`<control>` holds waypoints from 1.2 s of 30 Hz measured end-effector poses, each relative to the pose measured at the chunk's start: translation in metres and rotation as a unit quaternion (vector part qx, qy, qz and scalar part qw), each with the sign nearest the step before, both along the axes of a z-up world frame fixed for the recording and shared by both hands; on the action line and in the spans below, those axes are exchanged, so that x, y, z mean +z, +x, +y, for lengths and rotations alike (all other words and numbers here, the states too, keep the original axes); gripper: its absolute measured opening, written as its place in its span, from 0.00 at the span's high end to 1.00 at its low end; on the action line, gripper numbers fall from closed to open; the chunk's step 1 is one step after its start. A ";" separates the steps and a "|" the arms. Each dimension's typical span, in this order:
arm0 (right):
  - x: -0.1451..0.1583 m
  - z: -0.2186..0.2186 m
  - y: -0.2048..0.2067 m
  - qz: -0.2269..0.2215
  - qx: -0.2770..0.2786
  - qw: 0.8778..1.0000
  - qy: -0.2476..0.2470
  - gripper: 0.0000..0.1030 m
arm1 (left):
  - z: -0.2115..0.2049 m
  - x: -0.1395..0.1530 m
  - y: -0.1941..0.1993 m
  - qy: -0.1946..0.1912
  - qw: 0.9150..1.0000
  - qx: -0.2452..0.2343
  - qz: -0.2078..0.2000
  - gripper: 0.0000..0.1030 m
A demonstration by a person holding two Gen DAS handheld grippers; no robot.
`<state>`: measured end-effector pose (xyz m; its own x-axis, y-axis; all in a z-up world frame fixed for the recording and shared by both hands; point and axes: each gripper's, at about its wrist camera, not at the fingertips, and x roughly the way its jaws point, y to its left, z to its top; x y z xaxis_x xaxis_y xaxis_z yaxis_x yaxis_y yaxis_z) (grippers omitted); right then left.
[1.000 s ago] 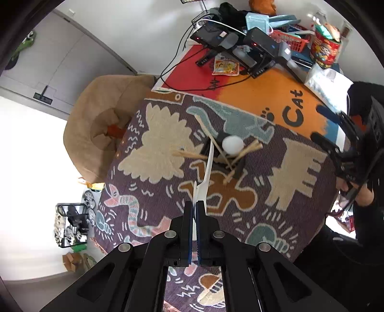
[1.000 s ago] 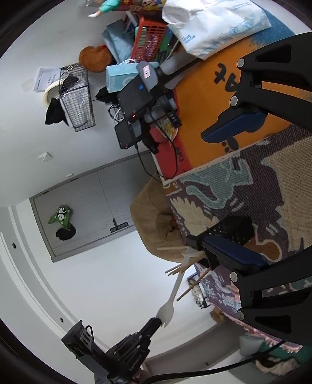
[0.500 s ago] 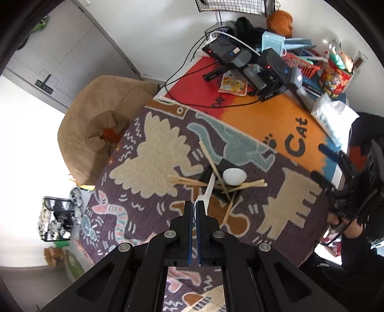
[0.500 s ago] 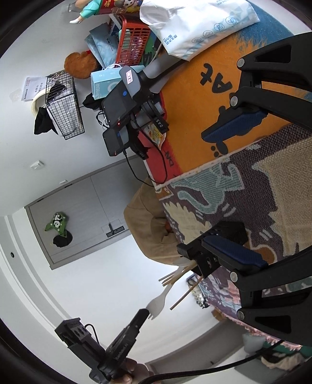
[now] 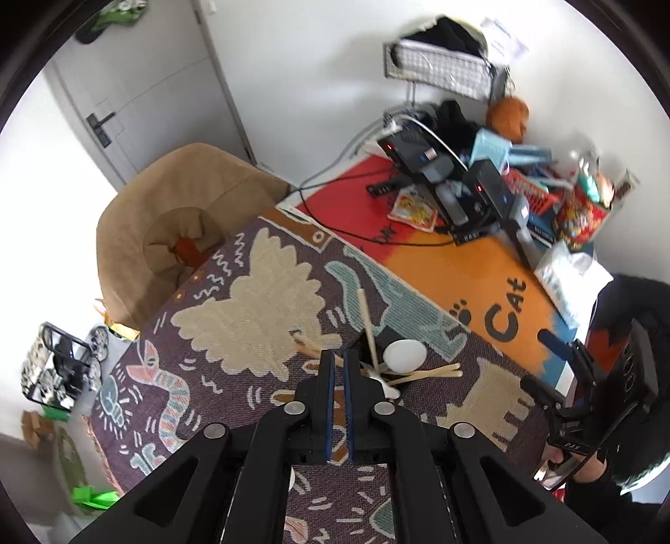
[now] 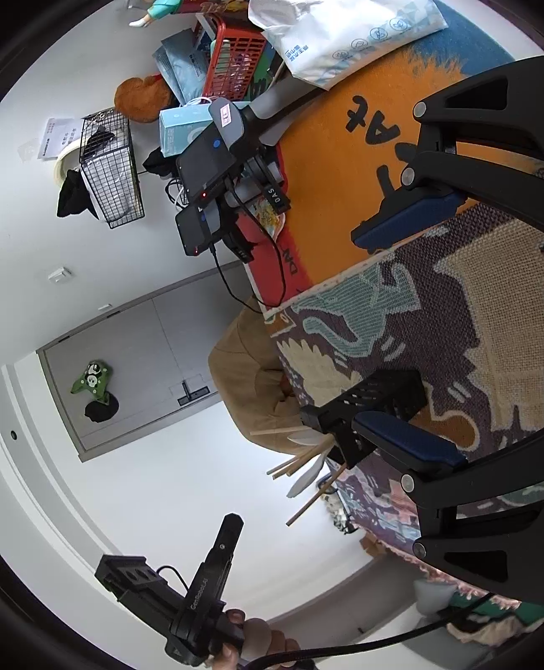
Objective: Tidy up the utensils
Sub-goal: 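Lower the fork and chopstick into the black holder and open both grippers, then move both grippers back down toward the spoons on the blanket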
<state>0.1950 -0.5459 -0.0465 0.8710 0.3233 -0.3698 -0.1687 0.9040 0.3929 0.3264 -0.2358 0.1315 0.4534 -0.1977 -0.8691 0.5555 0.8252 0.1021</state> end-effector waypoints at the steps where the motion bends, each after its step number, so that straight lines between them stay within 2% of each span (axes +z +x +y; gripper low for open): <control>1: 0.000 0.002 0.001 0.002 0.002 1.000 -0.002 0.21 | 0.007 0.001 -0.003 -0.008 1.000 0.002 -0.004 0.77; 2: 0.000 0.005 0.002 0.006 0.004 1.000 -0.003 0.16 | 0.014 0.001 -0.007 -0.015 1.000 0.005 -0.009 0.54; 4: 0.001 0.011 0.003 0.009 0.007 1.000 -0.002 0.09 | 0.030 0.003 -0.016 -0.028 0.999 0.015 -0.031 0.27; 5: 0.001 0.013 0.003 0.009 0.009 1.000 -0.002 0.06 | 0.036 0.003 -0.019 -0.032 0.999 0.016 -0.039 0.22; 8: 0.001 0.024 0.005 0.015 0.013 1.000 -0.008 0.00 | 0.058 0.001 -0.030 -0.045 0.997 0.025 -0.052 0.22; 11: 0.001 0.035 0.007 0.021 0.018 1.000 -0.014 0.00 | 0.081 -0.005 -0.039 -0.061 0.995 0.041 -0.062 0.21; 14: 0.003 0.047 0.007 0.024 0.016 0.999 -0.029 0.00 | 0.099 -0.013 -0.054 -0.058 0.994 0.040 -0.083 0.21; 18: 0.004 0.061 0.008 0.030 0.021 0.999 -0.034 0.00 | 0.122 -0.027 -0.065 -0.078 0.993 0.046 -0.079 0.20; 22: 0.004 0.073 0.004 0.028 0.026 0.999 -0.038 0.00 | 0.138 -0.045 -0.076 -0.074 0.992 0.050 -0.089 0.20; 29: 0.006 0.102 -0.004 0.018 0.039 0.996 -0.074 0.00 | 0.176 -0.087 -0.076 -0.094 0.991 0.079 -0.053 0.20; 36: -0.002 0.123 -0.002 0.027 0.051 0.994 -0.088 0.00 | 0.209 -0.123 -0.072 -0.151 0.983 0.107 -0.003 0.21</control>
<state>0.1926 -0.4229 -0.0480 0.8140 0.3363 -0.4737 -0.2468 0.9383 0.2421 0.2548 -0.0265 0.0086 0.5171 -0.3458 -0.7830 0.3655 0.9164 -0.1633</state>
